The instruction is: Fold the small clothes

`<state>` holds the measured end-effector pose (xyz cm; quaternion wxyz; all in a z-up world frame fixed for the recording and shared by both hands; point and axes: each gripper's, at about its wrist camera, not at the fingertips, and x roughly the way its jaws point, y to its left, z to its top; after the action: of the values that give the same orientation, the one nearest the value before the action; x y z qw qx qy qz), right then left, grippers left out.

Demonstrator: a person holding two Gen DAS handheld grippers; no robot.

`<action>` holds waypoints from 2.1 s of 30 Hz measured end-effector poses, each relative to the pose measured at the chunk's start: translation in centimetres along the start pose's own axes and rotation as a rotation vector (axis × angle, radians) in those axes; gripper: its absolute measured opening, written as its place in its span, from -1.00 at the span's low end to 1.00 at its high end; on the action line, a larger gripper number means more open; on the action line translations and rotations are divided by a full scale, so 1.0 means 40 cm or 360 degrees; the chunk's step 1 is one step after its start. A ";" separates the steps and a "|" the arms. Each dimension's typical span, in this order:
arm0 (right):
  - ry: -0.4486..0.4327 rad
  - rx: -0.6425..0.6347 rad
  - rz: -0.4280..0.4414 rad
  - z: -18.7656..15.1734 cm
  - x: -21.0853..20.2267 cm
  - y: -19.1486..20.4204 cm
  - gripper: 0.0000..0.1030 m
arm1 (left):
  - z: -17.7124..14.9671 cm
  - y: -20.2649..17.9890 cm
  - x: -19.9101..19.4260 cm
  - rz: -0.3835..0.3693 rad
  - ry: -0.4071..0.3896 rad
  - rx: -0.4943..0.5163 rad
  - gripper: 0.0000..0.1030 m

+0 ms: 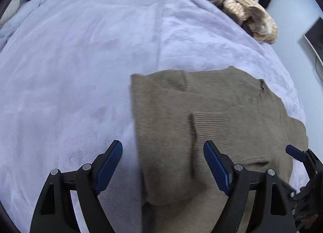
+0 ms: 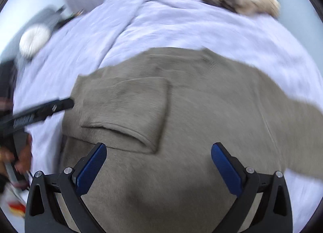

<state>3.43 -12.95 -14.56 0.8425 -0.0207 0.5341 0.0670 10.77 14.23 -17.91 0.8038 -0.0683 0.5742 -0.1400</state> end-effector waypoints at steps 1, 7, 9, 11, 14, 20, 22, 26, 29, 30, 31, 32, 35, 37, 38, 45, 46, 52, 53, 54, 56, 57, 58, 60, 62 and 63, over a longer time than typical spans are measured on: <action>0.0019 -0.0163 -0.0081 0.011 0.033 0.047 1.00 | 0.000 0.023 0.026 -0.0017 0.0036 -0.0048 0.61; 0.0077 -0.0439 -0.0299 0.036 0.142 0.104 -0.47 | -0.029 0.058 0.088 -0.0048 0.0041 -0.0098 0.61; 0.0002 -0.0065 -0.0126 0.066 0.103 0.018 -0.58 | -0.034 0.060 0.080 -0.0051 0.0034 -0.0080 0.61; -0.0098 0.0410 0.0129 0.063 0.060 -0.103 -0.60 | -0.036 0.062 0.078 -0.0059 0.0042 -0.0068 0.61; -0.0175 0.1120 0.0345 -0.032 0.037 -0.293 -0.59 | -0.030 0.059 0.076 -0.0051 0.0056 -0.0054 0.61; -0.0135 0.1866 0.0749 -0.237 0.079 -0.421 0.16 | -0.006 0.027 0.070 -0.0071 0.0087 -0.0055 0.61; -0.0149 0.1858 0.0823 -0.242 0.067 -0.387 0.37 | 0.003 0.017 0.069 -0.0112 0.0102 -0.0043 0.61; 0.0039 0.1724 0.1146 -0.199 0.131 -0.222 0.39 | 0.015 0.002 0.091 -0.0103 0.0176 -0.0006 0.30; 0.0180 0.1610 0.1213 -0.150 0.201 -0.092 0.39 | 0.021 0.010 0.081 -0.0138 0.0177 -0.0001 -0.27; 0.0184 0.1597 0.1204 -0.127 0.223 -0.069 0.39 | 0.024 0.018 0.073 -0.0149 0.0181 -0.0001 -0.58; 0.0190 0.1591 0.1177 -0.120 0.233 -0.051 0.36 | 0.030 0.032 0.063 -0.0195 0.0196 -0.0013 -0.71; 0.0204 0.1600 0.1158 -0.097 0.250 -0.041 0.26 | 0.034 0.048 0.054 -0.0281 0.0209 -0.0036 -0.82; 0.0219 0.1593 0.1224 -0.055 0.273 -0.011 -0.81 | 0.040 0.072 0.034 -0.0331 0.0208 0.0000 -0.82; 0.0213 0.1482 0.1226 -0.034 0.260 0.027 -0.82 | 0.032 0.070 0.042 -0.0277 0.0220 0.0097 -0.82; 0.0237 0.1461 0.1228 -0.033 0.261 0.050 -0.82 | 0.029 0.070 0.051 -0.0274 0.0221 0.0123 -0.81; 0.0404 0.1420 0.1174 -0.074 0.280 0.060 -0.77 | 0.017 0.098 0.039 -0.0284 0.0193 0.0027 -0.80; 0.0370 0.1363 0.1139 -0.071 0.253 0.038 -0.47 | 0.016 0.091 0.026 -0.0263 0.0180 0.0043 -0.80; 0.0029 0.1469 0.0697 -0.082 0.110 -0.239 0.20 | 0.020 0.037 -0.064 -0.0237 0.0032 0.0133 -0.80; -0.0002 0.1520 0.0641 -0.078 0.110 -0.277 0.20 | 0.022 0.018 -0.064 -0.0233 0.0018 0.0157 -0.80; -0.0021 0.1574 0.0602 -0.077 0.111 -0.311 0.20 | 0.021 0.002 -0.057 -0.0230 0.0013 0.0175 -0.80; -0.0062 0.1698 0.0563 -0.076 0.128 -0.373 0.20 | 0.017 -0.031 -0.028 -0.0192 0.0035 0.0206 -0.80; -0.0067 0.1736 0.0570 -0.073 0.140 -0.389 0.20 | 0.011 -0.046 -0.008 -0.0156 0.0046 0.0219 -0.80; -0.0055 0.1771 0.0577 -0.069 0.155 -0.403 0.07 | 0.005 -0.055 0.017 -0.0101 0.0057 0.0234 -0.80; -0.0037 0.1741 0.0530 -0.053 0.149 -0.411 -0.79 | -0.012 -0.059 0.061 0.0031 0.0101 0.0252 -0.80; -0.0058 0.1628 0.0447 -0.043 0.120 -0.394 -0.83 | -0.025 -0.045 0.077 0.0028 0.0087 0.0231 -0.80; -0.0022 0.1581 0.0386 -0.049 0.119 -0.388 -0.83 | -0.026 -0.037 0.079 0.0012 0.0084 0.0213 -0.80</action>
<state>5.77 -28.07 -20.27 0.7403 0.4450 0.4944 -0.0975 10.52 11.90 -20.71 0.7917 -0.0085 0.5847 -0.1768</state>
